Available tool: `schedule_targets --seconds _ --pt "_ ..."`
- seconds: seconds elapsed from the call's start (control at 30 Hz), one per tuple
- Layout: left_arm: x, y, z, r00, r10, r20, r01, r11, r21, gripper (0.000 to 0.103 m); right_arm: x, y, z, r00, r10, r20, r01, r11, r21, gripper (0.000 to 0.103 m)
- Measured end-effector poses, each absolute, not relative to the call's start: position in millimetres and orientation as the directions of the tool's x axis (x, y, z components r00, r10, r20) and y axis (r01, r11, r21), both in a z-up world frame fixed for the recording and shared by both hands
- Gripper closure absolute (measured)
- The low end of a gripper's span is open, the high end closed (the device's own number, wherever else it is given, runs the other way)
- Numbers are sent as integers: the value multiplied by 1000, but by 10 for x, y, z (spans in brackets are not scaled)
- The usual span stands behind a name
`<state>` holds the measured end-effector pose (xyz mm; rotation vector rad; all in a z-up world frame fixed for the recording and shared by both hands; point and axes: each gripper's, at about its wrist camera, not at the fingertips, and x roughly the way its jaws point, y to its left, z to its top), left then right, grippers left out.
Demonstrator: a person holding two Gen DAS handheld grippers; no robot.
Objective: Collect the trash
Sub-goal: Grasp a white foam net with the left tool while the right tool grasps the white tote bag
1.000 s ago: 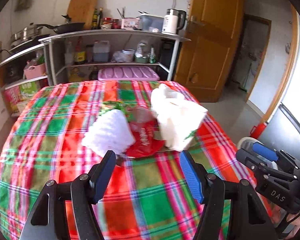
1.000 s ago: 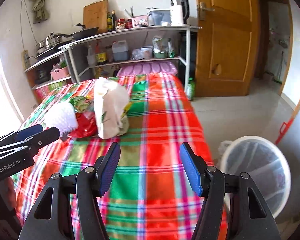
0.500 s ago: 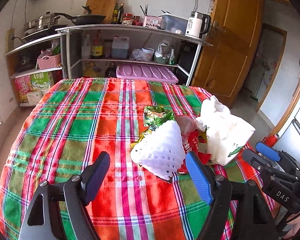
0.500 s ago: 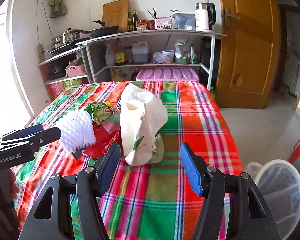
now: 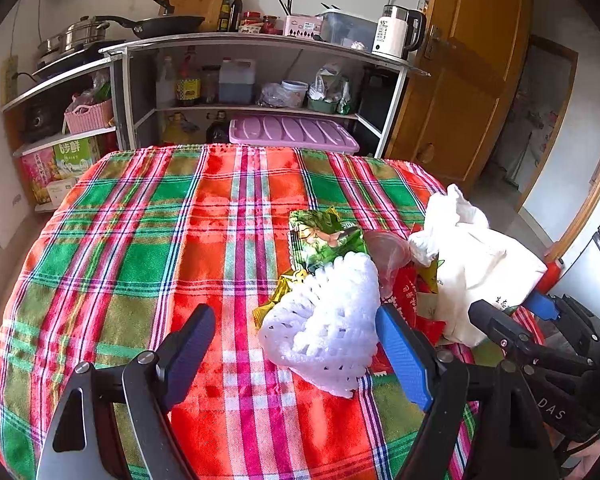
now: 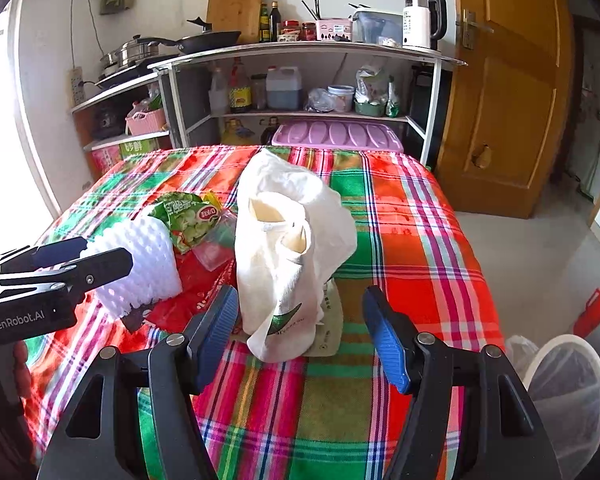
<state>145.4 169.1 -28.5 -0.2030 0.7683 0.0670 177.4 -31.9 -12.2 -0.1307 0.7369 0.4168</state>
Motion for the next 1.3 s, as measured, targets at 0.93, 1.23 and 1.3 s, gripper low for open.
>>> schedule_targets --seconds 0.93,1.23,1.3 --pt "1412 1522 -314 721 -31 -692 -98 984 -146 78 1726 -348 -147 652 344 -675 -400 913 80 81" --pt "1265 1439 -208 746 -43 -664 -67 988 -140 82 1598 -395 -43 673 360 -646 -404 911 87 82" --pt "1233 1414 -190 749 -42 -662 -64 989 -135 82 1550 -420 -36 677 361 -641 -399 912 92 82"
